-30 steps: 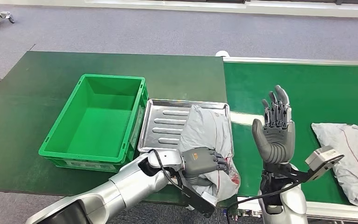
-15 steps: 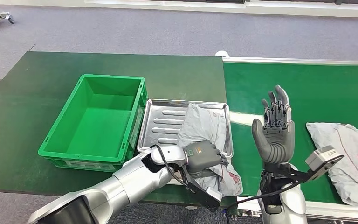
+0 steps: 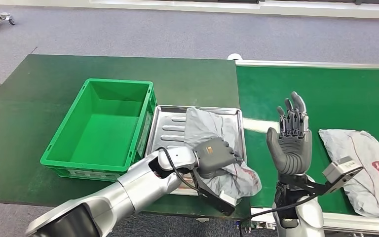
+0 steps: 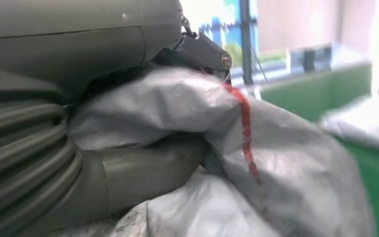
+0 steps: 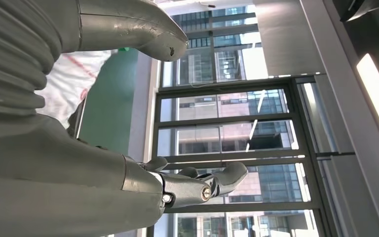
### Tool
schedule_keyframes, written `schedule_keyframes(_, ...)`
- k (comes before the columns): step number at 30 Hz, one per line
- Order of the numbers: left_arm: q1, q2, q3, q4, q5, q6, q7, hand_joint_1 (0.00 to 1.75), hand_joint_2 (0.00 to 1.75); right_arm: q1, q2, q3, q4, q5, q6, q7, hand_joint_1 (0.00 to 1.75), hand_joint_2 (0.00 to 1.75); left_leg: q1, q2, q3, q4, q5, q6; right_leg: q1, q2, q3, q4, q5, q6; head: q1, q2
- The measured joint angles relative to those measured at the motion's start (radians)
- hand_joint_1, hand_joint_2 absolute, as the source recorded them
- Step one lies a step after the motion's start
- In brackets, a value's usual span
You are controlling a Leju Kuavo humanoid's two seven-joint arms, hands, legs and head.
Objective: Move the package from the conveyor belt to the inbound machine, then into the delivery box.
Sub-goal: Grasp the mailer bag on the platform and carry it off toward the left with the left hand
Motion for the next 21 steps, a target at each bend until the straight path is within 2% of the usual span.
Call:
schedule_keyframes(5,-0.058,0.058,0.035,-0.239,-0.022,-0.094,0.078,1.75,1.75,-0.006,0.0,0.0,0.0,-0.011,-0.007,0.005,0.0,1.75,0.0,0.0,-0.001,0.0,0.001,0.0,0.0,0.0,-0.001,0.0,0.0,0.0,0.0,0.0)
schedule_keyframes(10,-0.088,0.094,0.076,-0.436,-0.039,-0.14,0.103,1.75,1.75,-0.013,0.0,0.0,0.001,-0.014,-0.011,0.013,0.0,1.75,0.0,0.0,-0.002,0.0,0.001,0.0,0.0,0.0,-0.001,0.0,0.0,0.0,0.0,0.0)
schedule_keyframes(21,-0.088,0.113,0.103,-0.528,-0.047,-0.135,0.106,1.75,1.75,-0.025,0.0,-0.001,0.006,-0.014,-0.013,0.023,0.0,1.75,0.0,0.0,-0.002,0.0,0.001,0.0,0.0,0.0,-0.001,0.0,0.0,0.0,0.0,0.0)
